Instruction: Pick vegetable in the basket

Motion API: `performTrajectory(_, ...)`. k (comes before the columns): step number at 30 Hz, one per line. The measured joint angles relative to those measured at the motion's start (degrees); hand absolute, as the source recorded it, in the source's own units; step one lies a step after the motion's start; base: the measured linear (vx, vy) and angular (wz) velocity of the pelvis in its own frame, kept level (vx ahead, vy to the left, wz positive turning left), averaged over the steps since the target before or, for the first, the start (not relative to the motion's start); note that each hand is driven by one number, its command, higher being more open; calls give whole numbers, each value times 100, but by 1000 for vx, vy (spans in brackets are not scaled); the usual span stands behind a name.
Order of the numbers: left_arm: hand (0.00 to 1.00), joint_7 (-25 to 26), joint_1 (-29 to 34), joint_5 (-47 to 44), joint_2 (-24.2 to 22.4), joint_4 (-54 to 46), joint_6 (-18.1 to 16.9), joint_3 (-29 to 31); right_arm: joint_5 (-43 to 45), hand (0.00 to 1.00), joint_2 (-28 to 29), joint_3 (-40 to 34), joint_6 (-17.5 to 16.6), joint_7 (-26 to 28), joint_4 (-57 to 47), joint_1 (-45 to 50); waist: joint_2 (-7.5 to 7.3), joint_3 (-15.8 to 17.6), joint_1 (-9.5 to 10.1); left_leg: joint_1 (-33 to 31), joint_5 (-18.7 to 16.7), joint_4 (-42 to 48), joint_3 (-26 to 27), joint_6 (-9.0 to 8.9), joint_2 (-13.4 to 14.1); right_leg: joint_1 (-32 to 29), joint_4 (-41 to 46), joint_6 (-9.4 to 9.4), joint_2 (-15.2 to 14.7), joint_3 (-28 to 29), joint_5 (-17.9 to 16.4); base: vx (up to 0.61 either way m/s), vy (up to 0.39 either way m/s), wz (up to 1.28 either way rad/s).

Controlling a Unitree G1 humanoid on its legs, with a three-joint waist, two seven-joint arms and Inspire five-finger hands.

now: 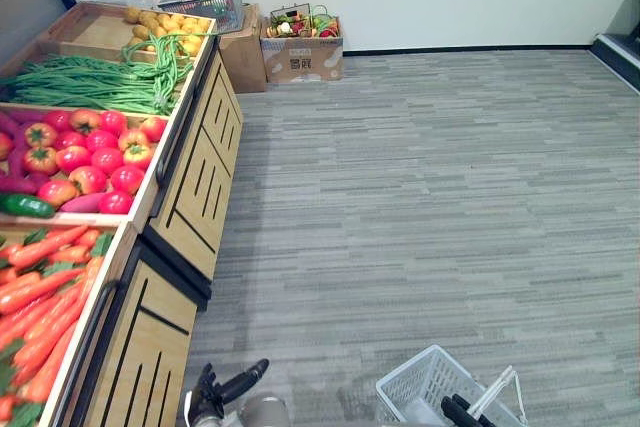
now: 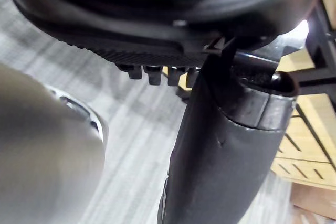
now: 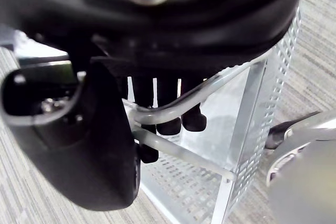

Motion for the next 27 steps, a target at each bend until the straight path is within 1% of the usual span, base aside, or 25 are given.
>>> performTrajectory(1,100,6,-7,-1,4,-19,-20,-8,-1,0,-38,-9,2,0,28,3,47,11,8,-234,139,-841,93,144,-194,85,158,169,-19,-14,-25,568,162,-15)
performTrajectory(2,100,10,22,15,-16,10,-20,-19,-5,0,-59,-30,1,3,20,82,194,10,31,-220,889,-2180,27,378,-309,147,426,394,79,-9,-74,521,135,-20)
performTrajectory(3,100,4,0,-84,39,45,25,74,1,0,42,-94,20,14,83,93,152,21,99,-85,1397,-2324,-49,509,-423,198,640,538,-11,144,-254,462,75,1)
performTrajectory(4,100,18,-94,-61,105,176,46,76,-10,0,146,-27,31,45,105,94,-16,-52,19,75,1457,-2667,-85,524,-611,165,459,339,-49,177,-415,424,23,-6)
performTrajectory(5,100,23,-157,-43,53,252,25,79,-50,0,197,26,-2,149,44,50,-12,-32,69,313,1666,-3162,-133,478,-692,-30,70,292,23,182,-409,352,6,8)
performTrajectory(7,100,0,-162,-3,27,273,44,51,-59,0,213,6,-57,222,-49,43,87,7,56,593,1775,-3546,-298,415,-721,-137,-279,272,77,206,-259,233,2,-2)
performTrajectory(8,100,8,-176,1,-11,362,38,28,-126,0,210,15,-73,229,-68,24,100,11,64,906,1776,-3804,-281,413,-735,-234,-405,298,36,250,-12,152,-25,3)
performTrajectory(9,100,11,-181,1,-9,385,36,27,-129,0,222,15,-80,234,-74,14,98,11,72,1028,1781,-3896,-271,406,-749,-270,-442,300,8,275,97,125,-51,-1)
performTrajectory(10,100,16,-181,1,-4,454,35,24,-199,0,242,13,-98,238,-80,-5,86,2,74,1192,1805,-4040,-248,368,-777,-356,-498,311,-55,308,329,85,-72,-9)
performTrajectory(11,100,24,-178,7,34,481,33,24,-234,0,301,11,-132,254,-94,-32,3,-58,77,1329,1852,-4263,-207,280,-861,-644,-542,355,-222,372,844,85,-102,-8)
performTrajectory(12,100,18,-183,45,52,590,44,-15,-234,0,350,-13,-170,258,-95,-39,3,-190,47,1430,1953,-4575,-219,150,-904,-715,-483,426,-234,482,806,61,-98,-18)
performTrajectory(13,100,20,-170,56,50,606,44,-21,-234,0,372,-18,-180,259,-94,-47,16,-258,70,1484,2039,-4763,-192,113,-918,-756,-510,440,-233,515,817,76,-124,-30)
performTrajectory(14,100,21,-175,66,66,666,43,-21,-234,0,395,-18,-189,287,-112,-103,23,-319,69,1602,2238,-5175,-87,50,-957,-834,-601,440,-237,631,817,59,-96,-41)
performTrajectory(16,100,21,-189,73,55,704,53,-72,-232,0,376,-62,-172,291,-82,-137,23,-318,44,1704,2348,-5442,-29,-1,-977,-836,-712,432,-226,720,822,40,-73,-31)
performTrajectory(17,100,19,-176,90,58,705,57,-168,-234,0,375,-199,-135,278,5,-124,51,-336,42,1822,2388,-5616,21,-45,-979,-831,-709,429,-207,784,824,35,-53,-23)
performTrajectory(22,100,18,-159,91,91,705,57,-228,-234,0,362,-213,-89,236,64,-167,50,-370,44,1968,2388,-5896,279,-67,-998,-959,-669,430,-210,1070,824,55,-19,-33)
performTrajectory(27,100,24,-126,93,151,700,58,-236,-230,0,420,-214,-74,192,59,-189,-44,-440,56,2117,2282,-5958,399,-2,-1003,-1109,-258,431,-220,1100,825,75,-8,-14)
